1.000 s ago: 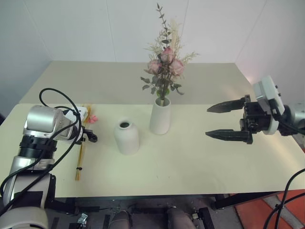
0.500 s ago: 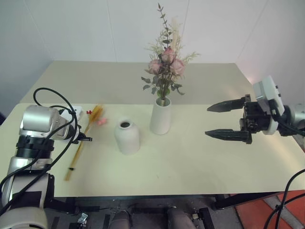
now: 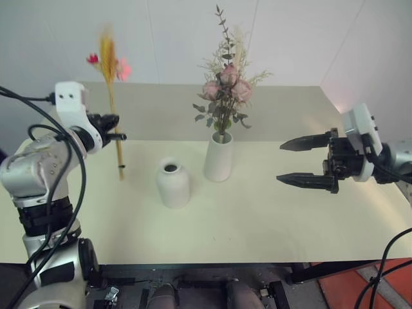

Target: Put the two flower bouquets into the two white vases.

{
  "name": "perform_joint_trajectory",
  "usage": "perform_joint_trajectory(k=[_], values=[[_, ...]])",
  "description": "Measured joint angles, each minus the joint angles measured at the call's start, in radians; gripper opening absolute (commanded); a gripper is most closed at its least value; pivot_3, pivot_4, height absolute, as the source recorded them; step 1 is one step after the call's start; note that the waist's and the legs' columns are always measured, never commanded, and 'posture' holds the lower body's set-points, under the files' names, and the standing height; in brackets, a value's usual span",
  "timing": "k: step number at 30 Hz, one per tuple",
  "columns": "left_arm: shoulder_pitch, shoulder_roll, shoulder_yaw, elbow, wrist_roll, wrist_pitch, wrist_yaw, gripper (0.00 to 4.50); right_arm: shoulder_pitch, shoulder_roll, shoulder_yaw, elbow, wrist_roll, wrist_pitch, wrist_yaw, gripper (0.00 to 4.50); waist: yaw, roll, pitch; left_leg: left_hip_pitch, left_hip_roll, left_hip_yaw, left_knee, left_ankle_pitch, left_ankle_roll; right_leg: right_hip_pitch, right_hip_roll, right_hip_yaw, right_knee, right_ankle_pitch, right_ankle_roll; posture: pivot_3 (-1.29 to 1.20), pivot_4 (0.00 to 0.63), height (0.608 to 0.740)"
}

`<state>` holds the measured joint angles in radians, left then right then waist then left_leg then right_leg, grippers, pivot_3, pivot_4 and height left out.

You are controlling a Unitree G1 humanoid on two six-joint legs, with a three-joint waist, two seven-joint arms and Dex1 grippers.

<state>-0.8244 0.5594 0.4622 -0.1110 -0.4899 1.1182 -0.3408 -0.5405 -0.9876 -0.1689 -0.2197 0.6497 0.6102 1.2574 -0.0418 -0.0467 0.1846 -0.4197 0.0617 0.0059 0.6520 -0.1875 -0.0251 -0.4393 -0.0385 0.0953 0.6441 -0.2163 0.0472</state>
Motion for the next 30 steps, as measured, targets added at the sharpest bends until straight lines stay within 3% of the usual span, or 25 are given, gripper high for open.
perform_joint_trajectory(k=[5, 11, 18, 30], values=[[-0.1, -0.021, 0.084, -0.033, -0.227, -0.028, -0.131, 0.05, 0.032, 0.009, -0.007, -0.014, 0.001, 0.0, -0.03, 4.5, -0.001, 0.0, 0.0, 0.0, -0.001, 0.0, 0.0, 0.0, 0.0, 0.001, 0.0, 0.0, 0.0, 0.0, 0.001, 0.0, 0.15, 0.74], [-0.113, -0.063, 0.057, -0.031, -0.377, -0.071, -0.22, 0.05, 0.078, 0.018, -0.025, -0.059, 0.003, 0.0, -0.071, 4.5, -0.001, 0.0, 0.0, 0.001, -0.001, 0.0, 0.001, 0.0, 0.0, 0.001, 0.0, 0.001, 0.001, 0.0, 0.001, 0.0, 0.15, 0.74], [-0.08, -0.043, -0.089, -0.026, -0.384, -0.134, -0.352, 0.05, 0.158, 0.021, -0.086, -0.125, 0.035, 0.008, -0.126, 4.5, -0.003, 0.0, 0.0, 0.002, -0.001, 0.0, 0.001, 0.0, 0.0, 0.002, 0.0, 0.001, 0.001, 0.0, 0.001, 0.0, 0.15, 0.74], [-0.057, 0.006, -0.139, -0.015, -0.378, -0.189, -0.418, 0.05, 0.203, 0.021, -0.115, -0.164, 0.071, 0.012, -0.175, 4.5, -0.002, 0.0, 0.0, 0.002, -0.001, 0.0, 0.001, 0.0, 0.0, 0.002, 0.0, 0.001, 0.0, -0.001, 0.001, 0.0, 0.15, 0.74]])
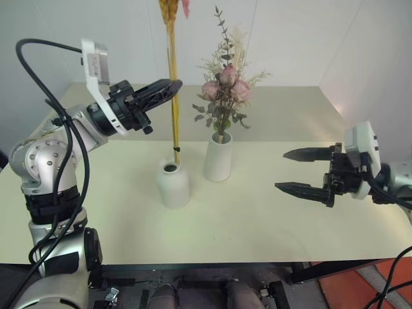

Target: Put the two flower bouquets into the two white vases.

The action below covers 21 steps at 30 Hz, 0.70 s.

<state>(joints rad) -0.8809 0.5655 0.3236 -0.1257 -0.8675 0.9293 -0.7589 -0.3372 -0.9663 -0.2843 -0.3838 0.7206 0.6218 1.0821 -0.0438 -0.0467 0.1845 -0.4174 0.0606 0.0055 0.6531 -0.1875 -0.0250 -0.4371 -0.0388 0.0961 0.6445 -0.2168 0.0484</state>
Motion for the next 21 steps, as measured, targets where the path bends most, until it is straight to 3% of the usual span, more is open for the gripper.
perform_joint_trajectory(k=[21], values=[[0.081, 0.028, -0.025, -0.017, 0.005, -0.057, 0.002, 0.05, 0.001, -0.012, 0.001, 0.001, 0.009, 0.0, -0.004, 4.5, 0.001, 0.0, 0.0, 0.0, 0.0, 0.0, 0.0, 0.0, 0.0, 0.0, 0.0, 0.0, 0.0, 0.0, 0.0, 0.0, 0.15, 0.74]])
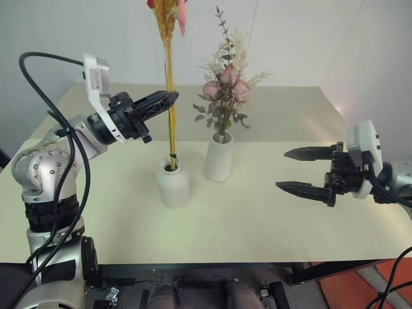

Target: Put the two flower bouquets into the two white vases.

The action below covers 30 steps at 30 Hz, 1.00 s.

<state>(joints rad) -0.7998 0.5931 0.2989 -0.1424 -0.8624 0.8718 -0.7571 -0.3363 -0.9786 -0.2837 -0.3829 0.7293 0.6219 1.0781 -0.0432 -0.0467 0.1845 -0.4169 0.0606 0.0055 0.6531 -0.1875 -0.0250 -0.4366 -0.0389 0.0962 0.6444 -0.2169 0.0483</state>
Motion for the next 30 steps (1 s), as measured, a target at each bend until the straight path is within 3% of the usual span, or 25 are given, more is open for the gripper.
perform_joint_trajectory(k=[1, 4, 11, 15, 16, 20, 27, 30], values=[[0.012, 0.006, -0.009, -0.003, 0.006, -0.006, -0.002, 0.05, 0.0, 0.0, 0.0, 0.0, 0.0, 0.0, 0.0, 4.5, 0.0, 0.0, 0.0, 0.0, 0.0, 0.0, 0.0, 0.0, 0.0, 0.0, 0.0, 0.0, 0.0, 0.0, 0.0, 0.0, 0.15, 0.74], [0.054, 0.022, -0.047, -0.007, 0.034, -0.024, -0.019, 0.67, 0.0, 0.0, 0.001, -0.001, 0.0, 0.0, -0.002, 4.5, -0.001, 0.0, 0.0, 0.0, 0.0, 0.0, 0.0, 0.0, 0.0, 0.0, 0.0, 0.0, 0.0, 0.0, 0.0, 0.0, 0.15, 0.74], [0.147, 0.058, -0.072, -0.042, 0.052, -0.037, -0.042, 2.97, 0.013, 0.0, 0.001, -0.003, 0.0, 0.0, -0.01, 4.5, -0.001, 0.0, 0.0, 0.0, 0.0, 0.0, 0.0, 0.0, 0.0, 0.0, 0.0, 0.0, 0.0, 0.0, 0.0, 0.0, 0.15, 0.74], [0.229, 0.141, -0.03, -0.086, 0.029, -0.016, -0.055, 4.28, 0.03, -0.002, 0.0, -0.004, -0.001, 0.0, -0.009, 4.5, -0.007, 0.0, 0.0, 0.001, 0.001, 0.0, 0.0, 0.0, 0.0, 0.0, 0.0, 0.0, 0.0, 0.0, -0.001, 0.0, 0.15, 0.74], [0.258, 0.165, -0.013, -0.089, 0.025, -0.013, -0.058, 4.43, 0.036, -0.004, -0.001, -0.002, -0.002, 0.0, -0.008, 4.5, -0.007, 0.0, 0.0, 0.001, 0.001, 0.0, -0.001, 0.0, 0.0, 0.0, 0.0, 0.0, 0.0, -0.001, -0.001, 0.0, 0.15, 0.74], [0.396, 0.248, 0.067, -0.154, 0.048, -0.037, -0.068, 4.43, 0.044, -0.01, -0.003, 0.0, -0.002, 0.0, -0.001, 4.5, -0.003, 0.0, 0.0, 0.001, 0.001, 0.001, -0.001, 0.0, 0.0, 0.0, 0.0, 0.0, 0.0, -0.001, -0.002, 0.0, 0.15, 0.74], [0.642, 0.411, 0.111, -0.221, 0.235, -0.307, -0.261, 4.43, 0.045, -0.01, 0.004, 0.042, -0.023, -0.003, 0.0, 4.5, 0.001, 0.0, 0.0, 0.001, 0.001, 0.003, -0.001, 0.0, 0.0, -0.001, -0.001, 0.0, -0.002, -0.005, -0.008, 0.0, 0.15, 0.74], [0.7, 0.427, 0.106, -0.221, 0.301, -0.414, -0.337, 4.43, 0.045, -0.01, 0.004, 0.063, -0.041, -0.004, 0.001, 4.5, 0.003, 0.0, 0.0, 0.001, 0.002, 0.004, -0.002, 0.0, 0.0, -0.001, -0.002, 0.0, -0.002, -0.005, -0.009, 0.0, 0.15, 0.74]])
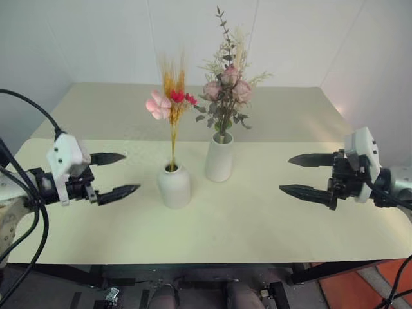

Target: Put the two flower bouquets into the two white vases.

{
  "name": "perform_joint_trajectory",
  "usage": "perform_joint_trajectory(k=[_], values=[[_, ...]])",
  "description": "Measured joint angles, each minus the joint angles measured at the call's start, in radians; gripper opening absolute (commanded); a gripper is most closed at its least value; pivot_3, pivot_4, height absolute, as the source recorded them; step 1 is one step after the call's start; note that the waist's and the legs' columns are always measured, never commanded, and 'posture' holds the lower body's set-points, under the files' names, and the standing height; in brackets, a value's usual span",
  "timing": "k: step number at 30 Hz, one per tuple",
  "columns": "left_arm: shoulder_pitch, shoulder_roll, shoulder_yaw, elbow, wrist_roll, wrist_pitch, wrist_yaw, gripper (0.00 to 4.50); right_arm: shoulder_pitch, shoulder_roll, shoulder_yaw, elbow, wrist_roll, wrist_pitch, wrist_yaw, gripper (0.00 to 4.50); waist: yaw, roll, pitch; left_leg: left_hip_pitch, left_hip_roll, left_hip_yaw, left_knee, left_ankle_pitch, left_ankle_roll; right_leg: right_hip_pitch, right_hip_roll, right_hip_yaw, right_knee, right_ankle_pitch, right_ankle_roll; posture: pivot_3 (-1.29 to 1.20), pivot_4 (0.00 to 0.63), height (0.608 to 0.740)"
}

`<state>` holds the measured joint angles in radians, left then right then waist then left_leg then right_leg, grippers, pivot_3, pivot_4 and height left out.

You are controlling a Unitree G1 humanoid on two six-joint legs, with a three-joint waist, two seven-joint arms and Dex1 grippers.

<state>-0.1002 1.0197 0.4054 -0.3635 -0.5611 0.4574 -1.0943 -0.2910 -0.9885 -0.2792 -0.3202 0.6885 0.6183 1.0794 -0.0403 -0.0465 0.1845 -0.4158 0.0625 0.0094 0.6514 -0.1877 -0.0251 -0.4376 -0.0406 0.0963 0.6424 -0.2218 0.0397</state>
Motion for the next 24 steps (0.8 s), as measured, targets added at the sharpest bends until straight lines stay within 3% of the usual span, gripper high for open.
perform_joint_trajectory(k=[11, 24], values=[[-0.059, -0.037, 0.002, -0.01, -0.11, 0.068, 0.045, 4.43, 0.04, 0.002, -0.003, 0.004, -0.004, 0.001, -0.021, 4.5, -0.002, 0.0, 0.0, 0.0, 0.001, 0.001, 0.0, 0.0, 0.0, 0.0, 0.0, 0.0, 0.001, 0.001, 0.002, 0.0, 0.15, 0.74], [-0.146, -0.045, -0.035, 0.03, -0.143, 0.086, 0.045, 4.43, 0.109, 0.002, -0.073, -0.065, 0.008, 0.017, -0.059, 4.5, -0.003, 0.0, 0.0, 0.0, 0.001, 0.001, 0.0, 0.0, 0.0, 0.0, 0.0, 0.0, 0.001, 0.001, 0.001, 0.0, 0.15, 0.74]])
